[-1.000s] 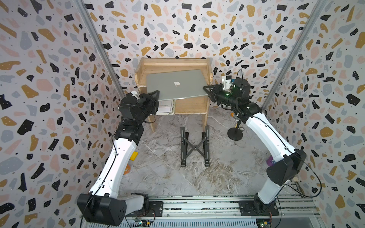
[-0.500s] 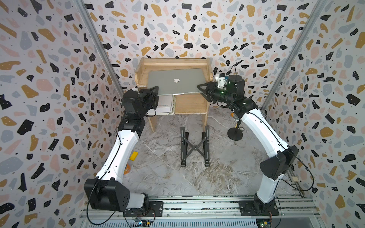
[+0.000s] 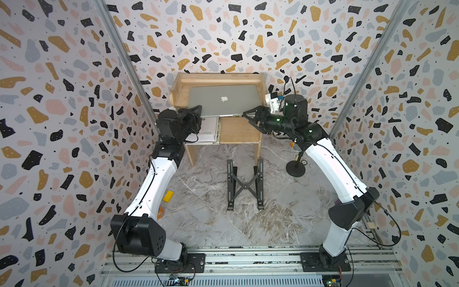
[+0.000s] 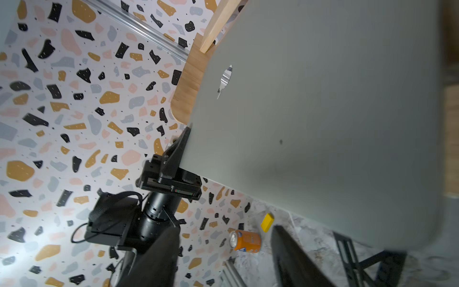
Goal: Close the laptop lid and set it aside
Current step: Place the laptop on the shelf.
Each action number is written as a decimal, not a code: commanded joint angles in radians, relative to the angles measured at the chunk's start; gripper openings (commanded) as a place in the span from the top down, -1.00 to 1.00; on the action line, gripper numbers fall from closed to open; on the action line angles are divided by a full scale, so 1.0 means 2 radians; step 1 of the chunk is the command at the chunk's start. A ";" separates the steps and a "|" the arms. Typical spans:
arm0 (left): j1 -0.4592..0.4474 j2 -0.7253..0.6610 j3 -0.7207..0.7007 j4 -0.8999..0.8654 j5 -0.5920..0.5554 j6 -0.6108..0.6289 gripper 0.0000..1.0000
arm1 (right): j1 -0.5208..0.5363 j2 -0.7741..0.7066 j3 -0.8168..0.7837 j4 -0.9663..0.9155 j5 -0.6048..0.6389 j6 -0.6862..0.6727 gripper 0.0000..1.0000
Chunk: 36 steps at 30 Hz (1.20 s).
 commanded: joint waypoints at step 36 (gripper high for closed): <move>0.025 0.037 0.017 0.152 0.058 -0.013 -0.80 | 0.029 0.171 0.209 0.018 -0.029 0.022 1.00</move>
